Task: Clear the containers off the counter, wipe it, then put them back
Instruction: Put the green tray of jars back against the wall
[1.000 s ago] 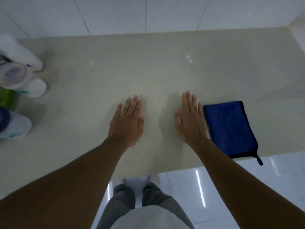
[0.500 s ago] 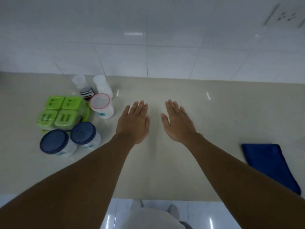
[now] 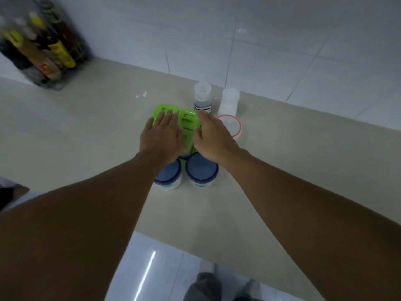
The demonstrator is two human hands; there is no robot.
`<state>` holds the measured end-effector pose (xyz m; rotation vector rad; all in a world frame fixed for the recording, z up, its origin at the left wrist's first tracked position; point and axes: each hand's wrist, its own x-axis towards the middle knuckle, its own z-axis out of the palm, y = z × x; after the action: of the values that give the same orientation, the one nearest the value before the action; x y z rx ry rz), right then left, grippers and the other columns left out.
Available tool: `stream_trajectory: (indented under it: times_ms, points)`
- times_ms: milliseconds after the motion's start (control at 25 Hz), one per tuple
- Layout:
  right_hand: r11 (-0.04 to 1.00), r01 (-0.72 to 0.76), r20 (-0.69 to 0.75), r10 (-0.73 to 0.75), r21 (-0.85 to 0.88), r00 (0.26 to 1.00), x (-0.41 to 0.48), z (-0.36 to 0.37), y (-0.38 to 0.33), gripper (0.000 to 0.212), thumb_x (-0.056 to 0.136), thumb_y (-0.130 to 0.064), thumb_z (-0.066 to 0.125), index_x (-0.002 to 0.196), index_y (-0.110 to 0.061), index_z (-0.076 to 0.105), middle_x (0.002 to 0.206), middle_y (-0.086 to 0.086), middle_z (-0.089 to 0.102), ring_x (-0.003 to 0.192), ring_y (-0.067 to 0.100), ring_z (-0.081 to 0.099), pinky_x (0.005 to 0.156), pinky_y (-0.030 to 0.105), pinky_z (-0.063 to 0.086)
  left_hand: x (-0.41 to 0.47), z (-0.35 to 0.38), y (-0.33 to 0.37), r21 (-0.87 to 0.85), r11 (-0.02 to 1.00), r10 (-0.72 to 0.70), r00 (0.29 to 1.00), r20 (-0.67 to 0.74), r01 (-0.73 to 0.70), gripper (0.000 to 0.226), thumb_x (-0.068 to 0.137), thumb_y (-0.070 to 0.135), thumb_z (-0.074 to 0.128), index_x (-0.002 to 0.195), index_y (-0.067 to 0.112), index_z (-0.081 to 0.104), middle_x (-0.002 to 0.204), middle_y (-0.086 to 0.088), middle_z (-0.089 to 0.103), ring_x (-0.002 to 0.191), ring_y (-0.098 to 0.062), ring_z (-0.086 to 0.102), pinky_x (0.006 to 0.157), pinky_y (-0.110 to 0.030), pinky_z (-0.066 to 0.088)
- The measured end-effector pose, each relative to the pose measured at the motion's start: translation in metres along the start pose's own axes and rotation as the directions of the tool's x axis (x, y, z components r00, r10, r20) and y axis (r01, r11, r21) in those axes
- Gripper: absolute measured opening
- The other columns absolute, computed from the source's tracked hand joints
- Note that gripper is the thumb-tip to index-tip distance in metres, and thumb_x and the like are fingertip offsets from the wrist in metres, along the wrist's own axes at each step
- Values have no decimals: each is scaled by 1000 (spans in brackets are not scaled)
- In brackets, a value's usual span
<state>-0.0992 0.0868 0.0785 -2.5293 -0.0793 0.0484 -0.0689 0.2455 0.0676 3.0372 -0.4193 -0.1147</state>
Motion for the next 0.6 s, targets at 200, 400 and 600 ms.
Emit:
stream_trajectory:
  times_ms: [200,400,600]
  points:
    - [941,-321,155,303,107,940,52,34,-19,79,101,-31,48,161,-4,3,168,20,8,153,37,21,122,41,27,33,13,-44,-163,973,-155,987,51,162,61,106,39,32,159,11,23,168,-9,21,155,-29,20,124,-47,20]
    - [778,-598,246,551,195,797,81,48,-11,92,102,-47,46,160,-7,-15,169,19,-1,156,33,13,126,40,20,57,30,-58,-365,842,-371,917,144,398,59,101,56,35,152,25,38,154,-14,44,140,-39,43,112,-51,34]
    - [663,-646,229,609,379,759,93,62,-1,79,103,-39,48,160,-5,4,163,12,28,145,27,36,120,36,32,64,48,-62,-562,687,-442,879,179,460,57,93,66,41,137,32,55,138,-15,58,131,-39,50,109,-42,40]
